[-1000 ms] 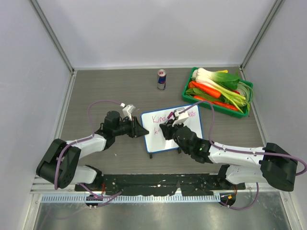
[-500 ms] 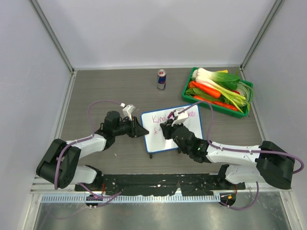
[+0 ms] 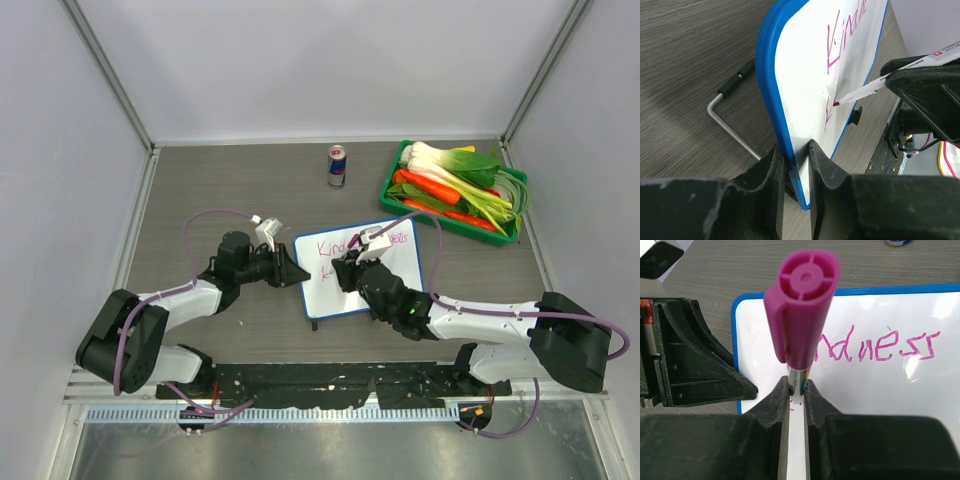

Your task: Write a sentence on the whiteboard

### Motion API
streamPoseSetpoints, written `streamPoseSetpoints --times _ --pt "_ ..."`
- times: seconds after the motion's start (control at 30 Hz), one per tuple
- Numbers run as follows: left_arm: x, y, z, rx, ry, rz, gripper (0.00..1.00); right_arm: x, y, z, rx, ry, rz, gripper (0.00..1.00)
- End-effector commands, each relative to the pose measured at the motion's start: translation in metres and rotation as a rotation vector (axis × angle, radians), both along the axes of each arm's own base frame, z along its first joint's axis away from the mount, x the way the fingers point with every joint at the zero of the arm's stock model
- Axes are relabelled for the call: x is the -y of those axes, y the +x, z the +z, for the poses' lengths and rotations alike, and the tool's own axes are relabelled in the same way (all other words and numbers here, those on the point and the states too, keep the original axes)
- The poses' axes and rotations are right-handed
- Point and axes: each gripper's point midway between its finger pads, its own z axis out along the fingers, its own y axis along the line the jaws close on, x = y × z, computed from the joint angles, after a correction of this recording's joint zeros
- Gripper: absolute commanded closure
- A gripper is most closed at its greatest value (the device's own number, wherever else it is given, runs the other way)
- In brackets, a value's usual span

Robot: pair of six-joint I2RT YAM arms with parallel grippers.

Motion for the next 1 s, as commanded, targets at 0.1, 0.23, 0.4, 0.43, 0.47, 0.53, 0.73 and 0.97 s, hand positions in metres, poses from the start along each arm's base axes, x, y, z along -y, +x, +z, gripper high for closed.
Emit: streamPoseSetpoints --times 0.1,0.23,0.4,0.43,0.47,0.53,0.73,0.97 --pt "-0.012 -0.002 -0.033 -0.039 0.118 0.028 1.00 0.005 -0.001 -0.006 -0.016 -0.004 -0.015 0.99" --pt "-0.012 -0.002 -0.033 -0.041 0.118 0.029 1.00 0.005 -0.005 -0.010 -0.028 -0.001 0.002 0.99" --pt "-0.012 -0.002 -0.033 -0.041 0.118 0.029 1.00 0.005 -0.009 -0.011 -0.036 0.006 0.016 0.99" --pt "-0.012 -0.002 -0.033 -0.041 0.118 0.029 1.00 0.005 -0.008 -0.011 -0.036 0.007 0.016 0.99" --pt "-0.012 -0.002 -0.032 -0.040 0.117 0.029 1.00 0.005 -0.009 -0.010 -0.035 0.009 0.018 0.99" --pt "-0.012 -0.002 -0.033 -0.040 0.119 0.028 1.00 0.004 -0.008 -0.008 -0.031 0.015 0.017 0.99" --pt "-0.012 -0.002 -0.033 -0.041 0.118 0.029 1.00 -0.002 -0.006 0.018 0.002 0.080 0.026 0.99" --pt "-0.012 -0.002 -0.033 -0.041 0.118 0.030 1.00 -0.004 0.001 0.043 0.048 0.123 0.002 0.99"
